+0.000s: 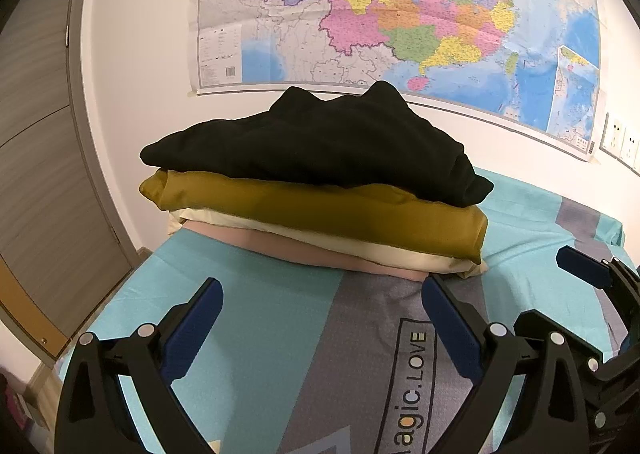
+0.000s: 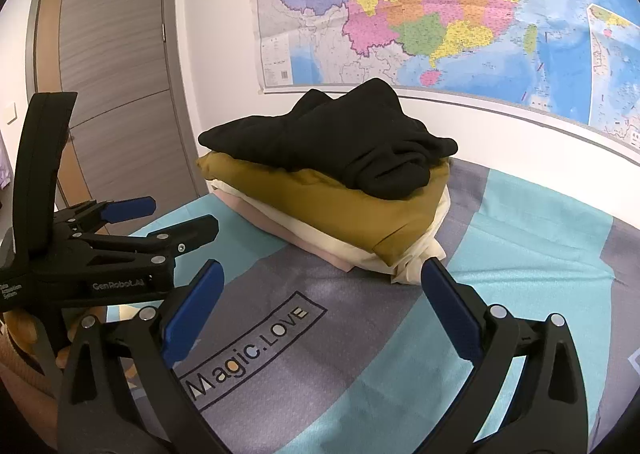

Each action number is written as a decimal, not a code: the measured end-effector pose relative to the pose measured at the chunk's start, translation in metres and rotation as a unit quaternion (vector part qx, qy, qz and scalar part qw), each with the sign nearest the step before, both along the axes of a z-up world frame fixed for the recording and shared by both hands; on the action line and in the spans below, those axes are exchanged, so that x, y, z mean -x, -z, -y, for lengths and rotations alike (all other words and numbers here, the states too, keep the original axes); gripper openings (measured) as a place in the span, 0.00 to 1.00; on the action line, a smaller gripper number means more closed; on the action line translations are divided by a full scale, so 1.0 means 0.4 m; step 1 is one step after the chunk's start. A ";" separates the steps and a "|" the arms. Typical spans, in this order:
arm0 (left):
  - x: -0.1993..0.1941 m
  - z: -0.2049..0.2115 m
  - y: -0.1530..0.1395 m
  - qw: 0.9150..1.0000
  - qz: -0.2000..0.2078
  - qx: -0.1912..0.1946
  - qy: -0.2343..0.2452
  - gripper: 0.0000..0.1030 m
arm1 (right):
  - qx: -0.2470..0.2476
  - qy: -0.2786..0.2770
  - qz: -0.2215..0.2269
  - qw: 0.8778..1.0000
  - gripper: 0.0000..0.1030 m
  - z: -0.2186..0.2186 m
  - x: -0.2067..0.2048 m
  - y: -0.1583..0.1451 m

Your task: Fold large clothes

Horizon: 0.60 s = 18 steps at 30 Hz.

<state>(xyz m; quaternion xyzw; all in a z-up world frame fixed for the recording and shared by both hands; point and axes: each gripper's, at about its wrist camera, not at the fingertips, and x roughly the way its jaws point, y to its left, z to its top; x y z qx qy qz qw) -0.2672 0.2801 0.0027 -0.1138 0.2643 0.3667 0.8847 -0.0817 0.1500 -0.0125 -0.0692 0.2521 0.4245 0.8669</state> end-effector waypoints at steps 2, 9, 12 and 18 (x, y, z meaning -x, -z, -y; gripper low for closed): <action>0.000 0.001 0.000 1.000 -0.001 0.000 0.000 0.93 | 0.000 0.002 0.000 1.000 0.94 0.000 0.003 0.000; 0.005 0.007 0.001 1.000 -0.003 -0.004 -0.001 0.93 | 0.000 0.001 0.001 1.000 0.94 -0.001 0.011 0.000; 0.007 0.007 0.004 1.000 -0.003 -0.004 0.000 0.93 | -0.002 0.000 0.001 1.000 0.94 -0.001 0.016 -0.001; 0.012 0.011 0.004 1.000 -0.002 -0.007 0.000 0.93 | -0.003 -0.002 0.001 1.000 0.94 0.002 0.023 -0.002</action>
